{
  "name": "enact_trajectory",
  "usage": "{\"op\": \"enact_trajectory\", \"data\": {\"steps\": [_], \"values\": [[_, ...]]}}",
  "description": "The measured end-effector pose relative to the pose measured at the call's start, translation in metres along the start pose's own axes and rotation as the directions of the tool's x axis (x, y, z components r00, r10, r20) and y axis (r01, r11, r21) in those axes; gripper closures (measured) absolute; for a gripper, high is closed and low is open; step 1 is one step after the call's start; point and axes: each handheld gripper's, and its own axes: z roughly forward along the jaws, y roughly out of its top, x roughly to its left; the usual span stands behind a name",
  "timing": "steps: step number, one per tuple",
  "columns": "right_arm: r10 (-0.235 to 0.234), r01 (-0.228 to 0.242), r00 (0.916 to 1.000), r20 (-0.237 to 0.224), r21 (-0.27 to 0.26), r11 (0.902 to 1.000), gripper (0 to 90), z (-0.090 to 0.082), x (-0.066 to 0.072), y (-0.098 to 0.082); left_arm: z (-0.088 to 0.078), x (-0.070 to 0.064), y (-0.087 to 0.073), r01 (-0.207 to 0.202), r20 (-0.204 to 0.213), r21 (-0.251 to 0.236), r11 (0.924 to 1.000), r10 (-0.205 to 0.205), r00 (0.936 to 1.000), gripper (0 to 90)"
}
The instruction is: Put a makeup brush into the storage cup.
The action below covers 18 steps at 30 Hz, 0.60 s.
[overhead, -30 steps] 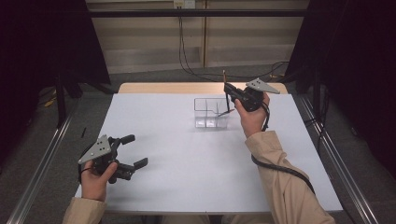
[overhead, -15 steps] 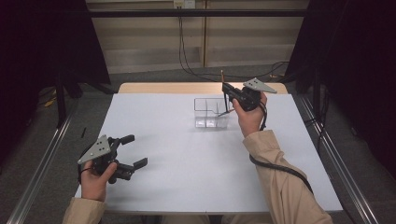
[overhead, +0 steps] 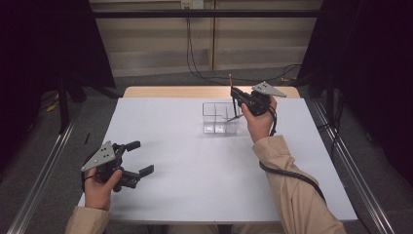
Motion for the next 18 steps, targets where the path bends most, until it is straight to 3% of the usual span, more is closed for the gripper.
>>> {"op": "enact_trajectory", "data": {"steps": [18], "values": [[0.000, 0.000, 1.0000, -0.002, 0.009, 1.0000, 83.6, 0.0025, -0.0023, -0.0059, 0.0004, 0.0001, -0.0013, 0.005, -0.003, 0.003, 1.0000, -0.005, 1.0000, 0.6]]}}
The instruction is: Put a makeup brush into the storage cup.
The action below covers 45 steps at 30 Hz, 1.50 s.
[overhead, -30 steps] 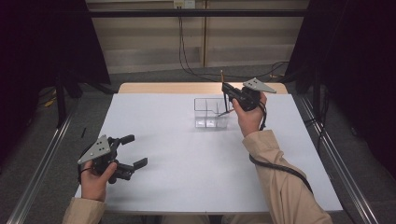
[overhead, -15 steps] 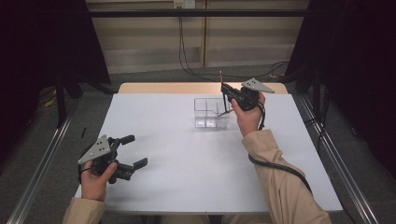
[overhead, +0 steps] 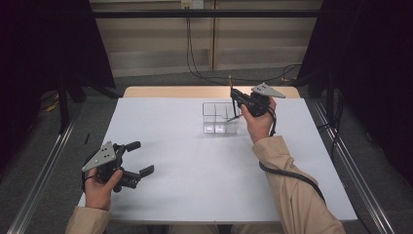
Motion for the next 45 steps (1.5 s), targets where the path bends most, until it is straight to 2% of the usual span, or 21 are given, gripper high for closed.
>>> {"op": "enact_trajectory", "data": {"steps": [18, 22, 35, 45], "values": [[-0.012, 0.013, 0.9998, -0.018, 0.025, 0.9996, 83.5, -0.006, 0.003, -0.005, 0.000, 0.000, 0.000, -0.003, -0.002, 0.003, 1.0000, 0.003, 1.0000, 0.6], [-0.003, 0.004, 0.9998, -0.020, 0.027, 0.9996, 83.5, -0.009, 0.002, -0.006, 0.001, 0.000, 0.000, -0.005, -0.002, 0.004, 1.0000, 0.005, 1.0000, 0.6], [-0.022, 0.023, 0.9991, -0.037, 0.047, 0.9986, 83.6, -0.015, 0.006, -0.008, 0.001, -0.001, 0.001, -0.006, 0.000, 0.008, 0.9999, 0.006, 1.0000, 0.5], [-0.012, 0.015, 0.9986, -0.052, 0.062, 0.9980, 83.4, -0.018, 0.006, -0.011, 0.002, -0.001, 0.001, -0.010, 0.003, 0.009, 0.9999, 0.010, 0.9999, 0.6]]}}
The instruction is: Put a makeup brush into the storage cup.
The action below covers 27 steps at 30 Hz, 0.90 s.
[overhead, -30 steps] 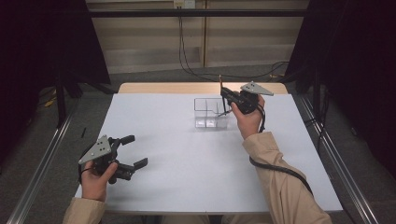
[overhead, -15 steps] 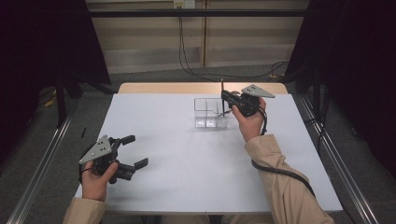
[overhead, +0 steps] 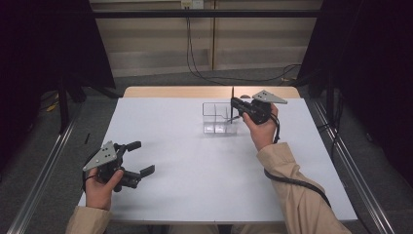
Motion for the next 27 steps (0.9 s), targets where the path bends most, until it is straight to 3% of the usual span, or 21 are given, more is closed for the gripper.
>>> {"op": "enact_trajectory", "data": {"steps": [17, 27], "values": [[-0.014, 0.014, 0.9998, -0.014, 0.017, 0.9998, 82.6, -0.0049, 0.0012, -0.0025, 0.0007, -0.0003, 0.0009, -0.002, 0.003, 0.003, 1.0000, 0.002, 1.0000, 0.6], [0.025, -0.025, 0.9996, -0.015, -0.001, 0.9997, 51.7, -0.0083, 0.0001, -0.0030, 0.0002, -0.0004, 0.0012, -0.004, 0.002, 0.004, 1.0000, 0.003, 1.0000, 0.6]]}}
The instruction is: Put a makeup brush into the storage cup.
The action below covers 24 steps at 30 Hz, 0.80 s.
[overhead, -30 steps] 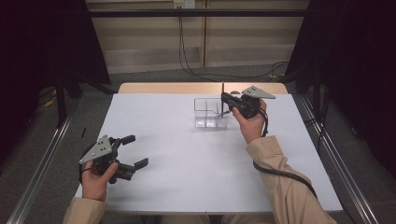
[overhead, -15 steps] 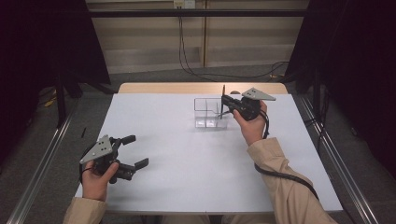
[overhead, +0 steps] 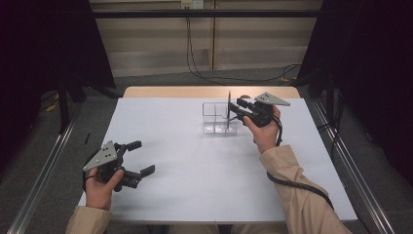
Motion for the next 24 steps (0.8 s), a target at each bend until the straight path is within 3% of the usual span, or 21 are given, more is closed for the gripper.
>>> {"op": "enact_trajectory", "data": {"steps": [8, 24], "values": [[-0.016, 0.016, 0.9998, -0.011, -0.014, 0.9998, 37.4, -0.005, 0.002, 0.003, 0.001, -0.001, 0.000, -0.001, -0.003, -0.001, 1.0000, 0.001, 1.0000, 0.5], [-0.039, 0.040, 0.9981, -0.047, 0.007, 0.9992, 26.2, -0.019, 0.004, 0.001, 0.001, -0.003, 0.001, -0.001, -0.003, 0.001, 1.0000, 0.001, 1.0000, 0.6]]}}
